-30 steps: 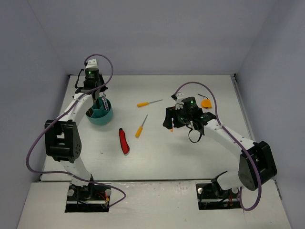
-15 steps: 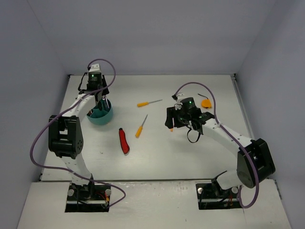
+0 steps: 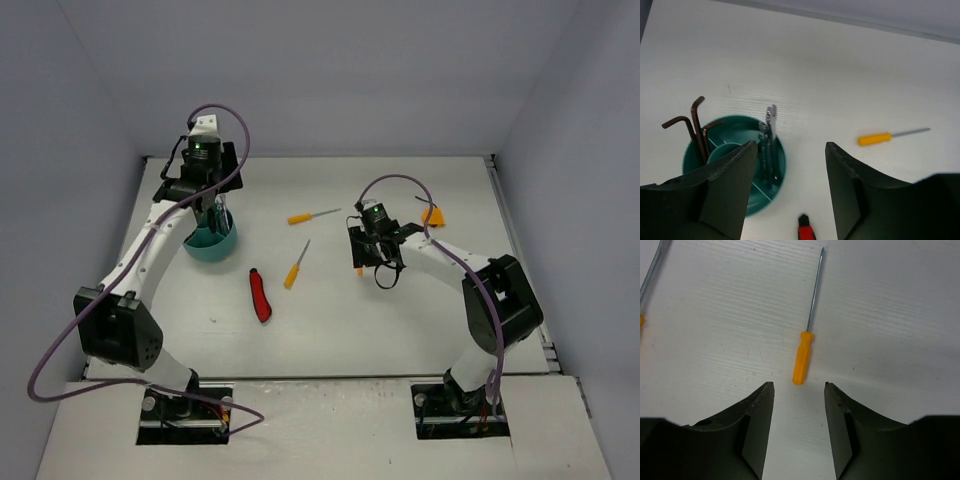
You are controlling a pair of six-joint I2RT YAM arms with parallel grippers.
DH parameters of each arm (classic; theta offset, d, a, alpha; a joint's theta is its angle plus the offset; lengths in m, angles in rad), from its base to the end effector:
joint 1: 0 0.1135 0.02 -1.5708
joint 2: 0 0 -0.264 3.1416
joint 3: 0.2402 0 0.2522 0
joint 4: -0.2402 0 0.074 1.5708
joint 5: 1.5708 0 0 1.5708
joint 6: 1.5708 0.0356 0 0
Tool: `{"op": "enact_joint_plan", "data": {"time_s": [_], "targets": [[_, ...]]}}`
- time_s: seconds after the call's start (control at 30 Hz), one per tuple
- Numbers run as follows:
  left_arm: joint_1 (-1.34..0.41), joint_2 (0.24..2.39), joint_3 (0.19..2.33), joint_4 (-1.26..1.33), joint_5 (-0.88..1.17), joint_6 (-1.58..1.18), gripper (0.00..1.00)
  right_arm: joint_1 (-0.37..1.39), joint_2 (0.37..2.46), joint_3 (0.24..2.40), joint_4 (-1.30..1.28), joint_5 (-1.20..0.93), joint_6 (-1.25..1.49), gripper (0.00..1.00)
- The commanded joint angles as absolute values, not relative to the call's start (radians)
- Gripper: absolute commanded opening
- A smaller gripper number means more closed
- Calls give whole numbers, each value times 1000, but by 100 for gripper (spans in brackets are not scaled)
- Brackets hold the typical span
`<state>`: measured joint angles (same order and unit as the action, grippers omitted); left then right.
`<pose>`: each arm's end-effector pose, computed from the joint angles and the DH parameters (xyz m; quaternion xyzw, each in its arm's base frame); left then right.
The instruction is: Sort the tools into containers
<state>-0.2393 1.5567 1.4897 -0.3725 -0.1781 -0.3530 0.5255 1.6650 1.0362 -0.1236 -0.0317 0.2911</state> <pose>0.3545 -0.0800 0.3745 -0.0954 0.8368 -0.0840 0.5325 0.3093 0.1807 0.2059 -0.1135 0.9103 0.1713 0.3594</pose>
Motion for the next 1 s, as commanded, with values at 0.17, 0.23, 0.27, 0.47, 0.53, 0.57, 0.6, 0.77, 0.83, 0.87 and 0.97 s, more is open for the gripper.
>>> {"op": "enact_joint_plan", "data": {"time_s": [0.17,0.23,0.27,0.47,0.53,0.57,0.6,0.77,0.83,0.87,0.97], "targets": [[-364,1296,1339,-480,-147,-476,53,562,1795,1186,-203,123,327,35],[-368,1265,1308,-480,-121,-488,53,565,1817,1197,-206,123,331,33],[-371,1250,1295,-481,-106,-493,53,566,1828,1202,-209,123,334,33],[-387,1198,1243,-481,-34,-529,54,574,1876,1210,-226,125,341,28],[-389,1193,1230,-477,-21,-542,54,577,1883,1210,-229,123,339,25],[-393,1194,1224,-476,-13,-551,54,578,1884,1209,-229,115,336,21],[-396,1197,1222,-476,-6,-555,54,579,1883,1208,-230,113,334,17],[-408,1212,1217,-461,48,-586,54,586,1844,1202,-229,112,325,0],[-410,1215,1206,-420,86,-617,54,598,1807,1201,-221,116,310,0],[-411,1213,1199,-399,114,-639,54,608,1779,1200,-218,118,297,0],[-426,1218,1189,-345,172,-672,54,624,1701,1180,-195,80,273,0]]}}
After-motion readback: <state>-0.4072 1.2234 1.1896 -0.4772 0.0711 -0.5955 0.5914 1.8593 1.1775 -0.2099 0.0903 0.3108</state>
